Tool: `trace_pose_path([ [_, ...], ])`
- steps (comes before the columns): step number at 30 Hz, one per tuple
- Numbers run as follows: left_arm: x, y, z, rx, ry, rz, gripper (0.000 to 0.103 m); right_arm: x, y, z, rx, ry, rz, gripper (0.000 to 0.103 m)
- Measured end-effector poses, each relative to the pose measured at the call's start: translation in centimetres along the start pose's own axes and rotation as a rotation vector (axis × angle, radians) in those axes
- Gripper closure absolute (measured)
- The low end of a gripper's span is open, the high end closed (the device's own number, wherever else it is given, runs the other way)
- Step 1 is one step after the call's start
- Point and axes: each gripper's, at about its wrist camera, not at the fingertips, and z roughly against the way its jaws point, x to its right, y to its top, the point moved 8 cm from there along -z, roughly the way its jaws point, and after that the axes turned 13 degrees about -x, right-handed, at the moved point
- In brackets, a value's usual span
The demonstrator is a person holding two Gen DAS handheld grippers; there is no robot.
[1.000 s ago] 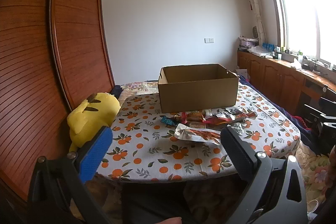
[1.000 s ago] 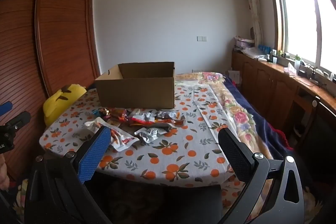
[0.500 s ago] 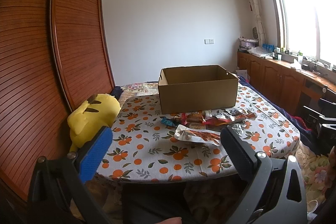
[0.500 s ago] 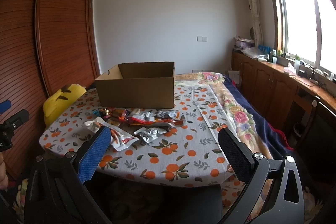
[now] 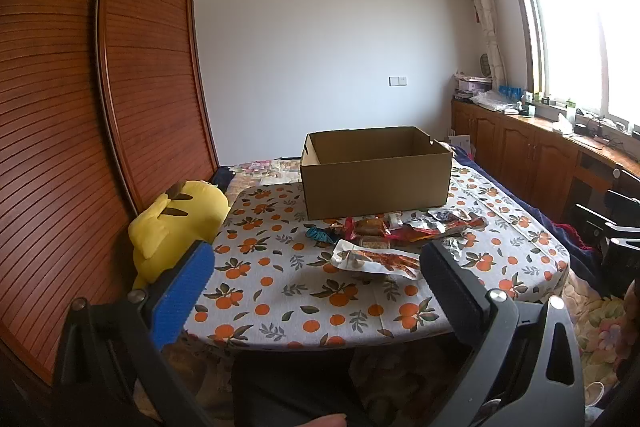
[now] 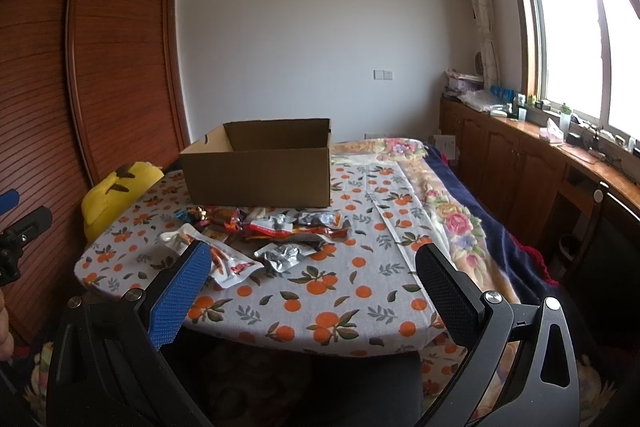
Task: Organize snacks
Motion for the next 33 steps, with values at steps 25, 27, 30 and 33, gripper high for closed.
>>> trace_pose_path([
  [25, 0.1, 0.0, 0.2, 0.001, 0.000, -0.001, 0.000, 0.0, -0.1, 0.0, -0.001, -0.001, -0.001, 0.000],
  [27, 0.0, 0.2, 0.2, -0.004, -0.001, -0.001, 0.000, 0.1, -0.2, 0.0, -0.004, 0.000, -0.001, 0.000],
  [30, 0.0, 0.1, -0.2, -0.013, -0.001, -0.001, 0.000, 0.1, -0.4, 0.0, -0.010, 0.002, -0.002, 0.000],
  [33, 0.1, -0.2, -0.9, -0.030, -0.005, 0.001, 0.000, 0.2, -0.7, -0.4, -0.023, 0.005, -0.005, 0.000],
])
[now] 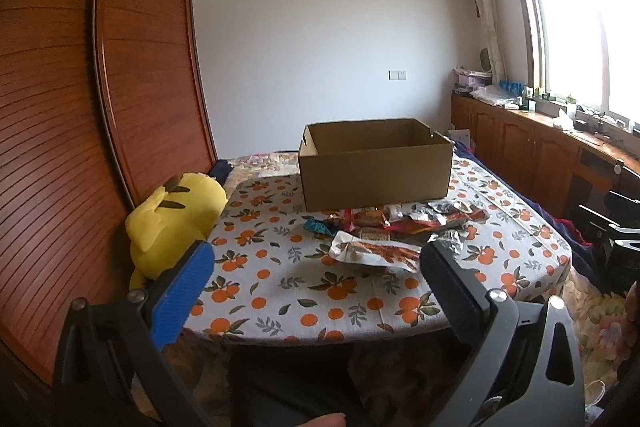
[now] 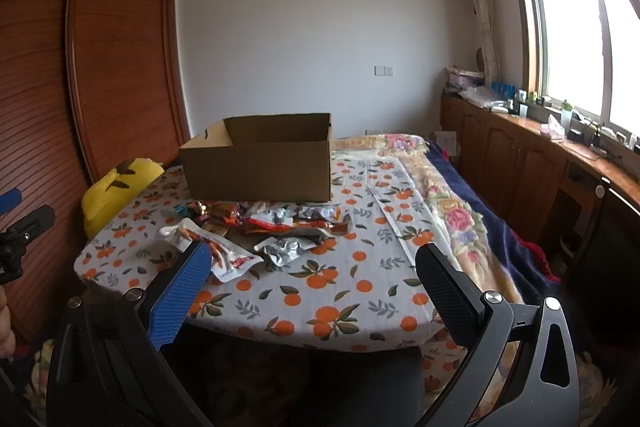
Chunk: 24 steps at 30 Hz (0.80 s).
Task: Organize snacks
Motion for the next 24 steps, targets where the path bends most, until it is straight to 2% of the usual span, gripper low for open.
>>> trace_pose_path([
  [9, 1.0, -1.5, -4.7, -0.068, -0.034, 0.003, 0.000, 0.6, -0.9, -3.2, -0.056, 0.017, 0.002, 0.000],
  [18, 2.8, -1.4, -11.3, -0.158, -0.114, 0.010, 0.001, 1.8, -0.6, -7.5, -0.104, 0.032, 0.035, 0.000],
  [21, 3.1, -1.2, -13.2, -0.188, -0.142, 0.027, 0.002, 1.7, -0.2, -9.1, -0.122, 0.048, 0.052, 0.000],
  [24, 3.3, -1.3, -15.4, -0.225, -0.167, 0.052, 0.002, 0.8, 0.2, -10.9, -0.140, 0.100, 0.086, 0.000],
])
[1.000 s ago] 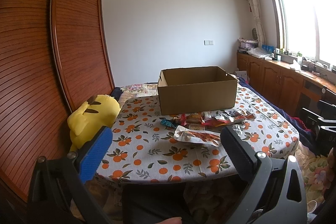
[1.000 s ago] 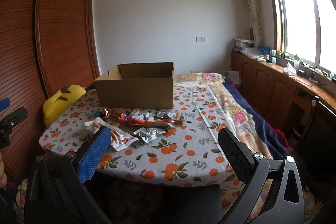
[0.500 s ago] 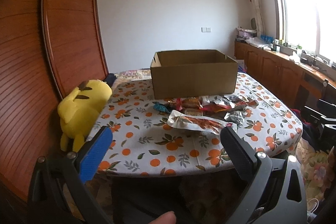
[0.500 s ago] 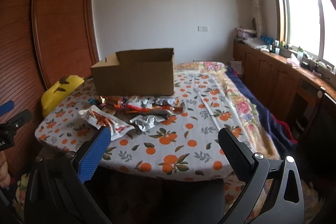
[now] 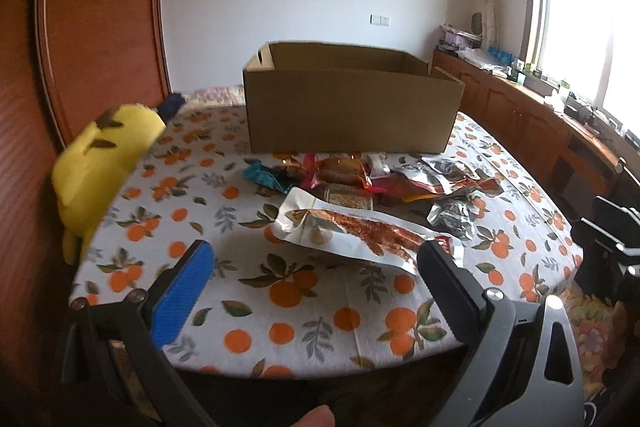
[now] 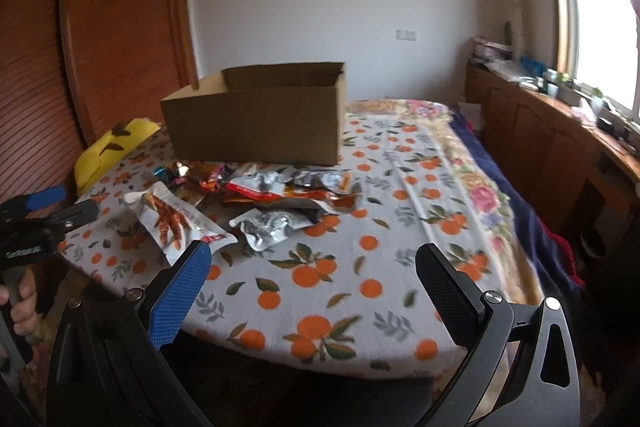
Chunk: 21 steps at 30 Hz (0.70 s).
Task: Organize snacks
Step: 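Grasp the white red-banded snack bag with the right gripper while the left gripper grasps the white chicken-feet packet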
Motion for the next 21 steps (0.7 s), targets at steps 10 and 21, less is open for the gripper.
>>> trace_pose_path([
  [10, -0.1, 0.3, -4.8, -0.111, -0.127, 0.106, 0.003, -1.8, 1.8, -4.3, -0.047, 0.060, 0.064, 0.000],
  [21, -0.3, 2.5, -8.0, -0.165, -0.160, 0.211, 0.004, 0.0, 0.1, -4.4, -0.075, 0.047, 0.025, 0.000],
])
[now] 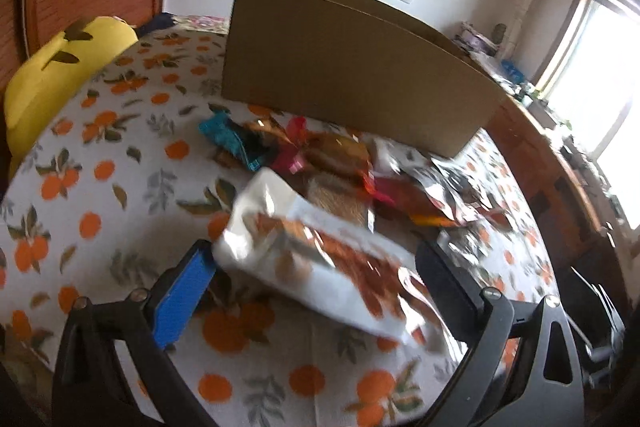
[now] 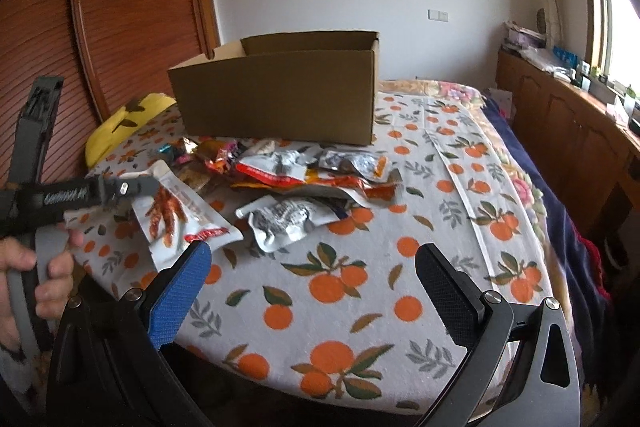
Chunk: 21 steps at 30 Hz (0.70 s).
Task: Organize snacks
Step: 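Grasp the white red-banded snack bag with the right gripper while the left gripper grasps the white chicken-feet packet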
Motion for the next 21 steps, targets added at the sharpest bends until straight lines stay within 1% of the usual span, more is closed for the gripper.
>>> trace_pose_path([
  [1, -0.2, 0.3, -0.1, -0.002, -0.003, 0.012, 0.004, 0.1, -0.1, -0.1, -0.003, 0.001, -0.001, 0.000],
  [3, -0.5, 0.8, -0.5, -0.015, -0.021, 0.028, 0.009, 0.1, -0.1, -0.1, -0.004, 0.003, 0.002, 0.000],
  [4, -0.5, 0.8, -0.5, -0.020, -0.024, 0.030, 0.012, 0.1, -0.1, -0.3, -0.004, 0.006, 0.007, 0.000],
  [5, -0.6, 0.8, -0.7, -0.028, -0.029, 0.028, 0.020, 0.0, 0.0, -0.4, -0.004, 0.008, 0.010, 0.000],
  [6, -0.5, 0.7, -0.9, -0.037, -0.033, 0.025, 0.025, 0.1, 0.2, -0.6, -0.004, 0.012, 0.013, 0.000],
  [8, -0.4, 0.2, -1.2, -0.053, -0.040, 0.025, 0.028, 0.2, 0.5, -1.2, -0.013, 0.025, 0.011, 0.000],
  [10, -0.4, -0.1, -1.4, -0.052, -0.047, 0.032, 0.034, 0.2, 1.0, -2.0, -0.026, 0.055, 0.005, 0.000],
  [12, -0.3, -0.1, -1.5, -0.045, -0.056, 0.032, 0.047, 0.2, 1.4, -2.8, -0.042, 0.075, 0.005, 0.000],
  [13, -0.1, 0.0, -1.4, -0.036, -0.066, 0.026, 0.051, 0.3, 1.9, -3.4, -0.052, 0.079, 0.009, 0.000],
  [14, 0.0, 0.2, -1.3, -0.026, -0.060, 0.018, 0.058, 0.5, 2.1, -3.8, -0.059, 0.080, 0.011, 0.000],
  [15, 0.1, 0.3, -1.1, -0.015, -0.053, 0.012, 0.061, 0.6, 2.5, -4.2, -0.066, 0.081, 0.014, 0.001],
  [17, 0.3, 0.5, -0.7, 0.000, -0.061, -0.001, 0.063, 1.0, 3.2, -5.0, -0.084, 0.095, 0.006, 0.001],
  [21, 0.4, 0.5, -0.1, 0.019, -0.083, -0.032, 0.067, 1.5, 4.4, -5.4, -0.089, 0.119, 0.000, 0.001],
])
